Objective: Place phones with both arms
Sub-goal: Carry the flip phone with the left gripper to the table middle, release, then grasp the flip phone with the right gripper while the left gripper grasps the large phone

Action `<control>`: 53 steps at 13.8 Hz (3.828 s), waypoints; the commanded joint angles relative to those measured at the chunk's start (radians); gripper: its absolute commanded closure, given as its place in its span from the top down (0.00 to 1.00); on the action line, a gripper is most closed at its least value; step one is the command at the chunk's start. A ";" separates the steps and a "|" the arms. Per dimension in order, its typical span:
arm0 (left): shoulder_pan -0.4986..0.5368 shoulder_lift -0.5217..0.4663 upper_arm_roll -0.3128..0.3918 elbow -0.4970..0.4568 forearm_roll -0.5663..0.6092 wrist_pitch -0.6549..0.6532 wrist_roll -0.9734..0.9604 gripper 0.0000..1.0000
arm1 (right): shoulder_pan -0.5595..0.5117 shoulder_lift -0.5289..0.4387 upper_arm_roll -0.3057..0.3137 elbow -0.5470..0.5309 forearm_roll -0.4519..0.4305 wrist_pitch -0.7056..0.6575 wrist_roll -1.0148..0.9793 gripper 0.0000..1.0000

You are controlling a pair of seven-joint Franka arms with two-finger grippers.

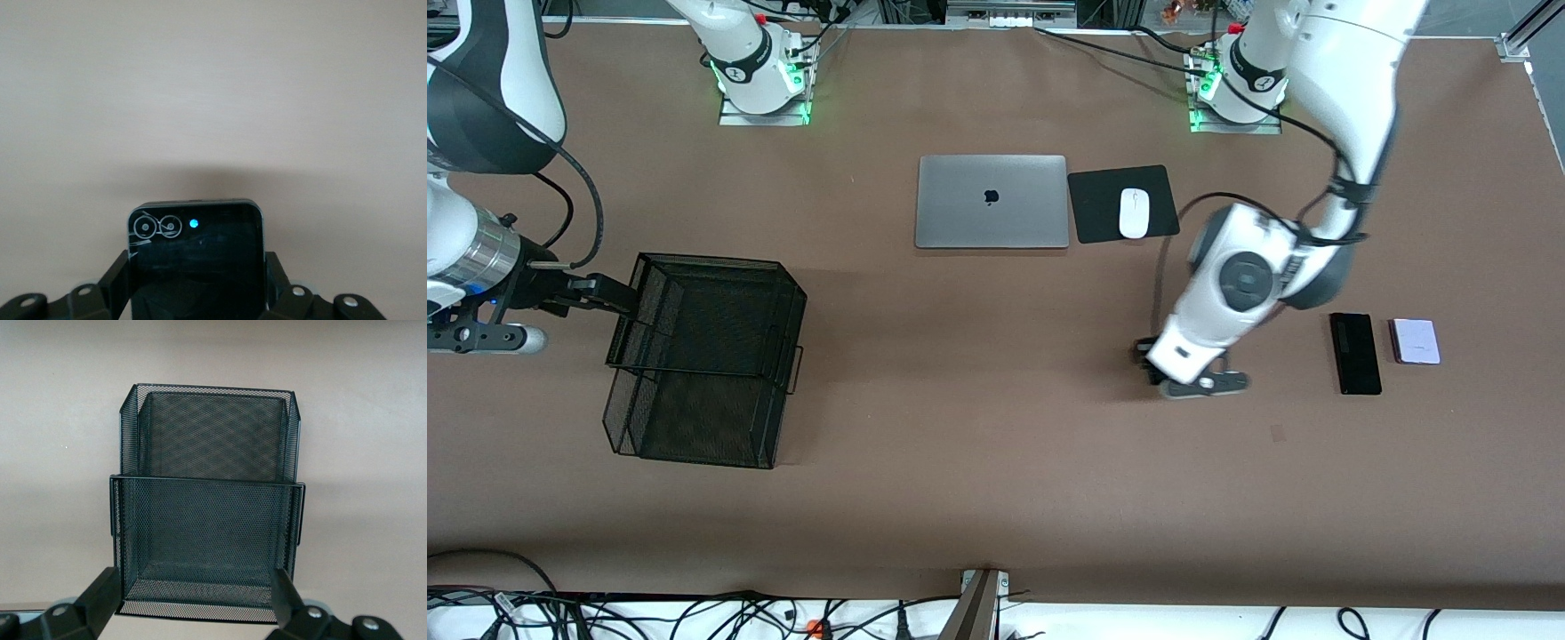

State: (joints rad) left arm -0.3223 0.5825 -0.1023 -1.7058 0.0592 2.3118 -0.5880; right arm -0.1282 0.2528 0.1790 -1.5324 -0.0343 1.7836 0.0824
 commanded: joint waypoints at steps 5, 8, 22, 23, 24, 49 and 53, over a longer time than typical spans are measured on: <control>-0.237 0.197 0.019 0.252 0.007 -0.034 -0.188 0.00 | -0.002 0.000 0.000 0.001 0.005 0.005 0.004 1.00; -0.306 0.285 0.026 0.377 0.008 -0.032 -0.237 0.00 | -0.005 0.000 0.000 0.001 0.005 0.005 -0.003 1.00; -0.449 0.419 0.090 0.503 0.011 -0.026 -0.317 1.00 | -0.005 0.000 0.000 0.001 0.005 0.005 -0.001 1.00; -0.449 0.415 0.092 0.505 0.011 -0.035 -0.326 1.00 | -0.005 0.000 0.000 0.001 0.005 0.005 -0.001 1.00; -0.448 0.401 0.098 0.505 0.011 -0.054 -0.341 1.00 | -0.005 0.000 0.000 0.001 0.005 0.005 -0.001 1.00; 0.454 -0.150 0.078 -0.139 0.238 -0.166 0.763 1.00 | 0.478 0.282 0.004 0.001 0.066 0.322 0.299 1.00; 0.545 -0.139 0.078 -0.212 0.139 -0.013 0.749 1.00 | 0.613 0.460 -0.006 0.070 0.045 0.511 0.457 1.00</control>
State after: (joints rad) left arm 0.1938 0.4775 -0.0052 -1.8601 0.2518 2.2512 0.1647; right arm 0.4115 0.6212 0.1903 -1.5365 0.0184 2.2327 0.4563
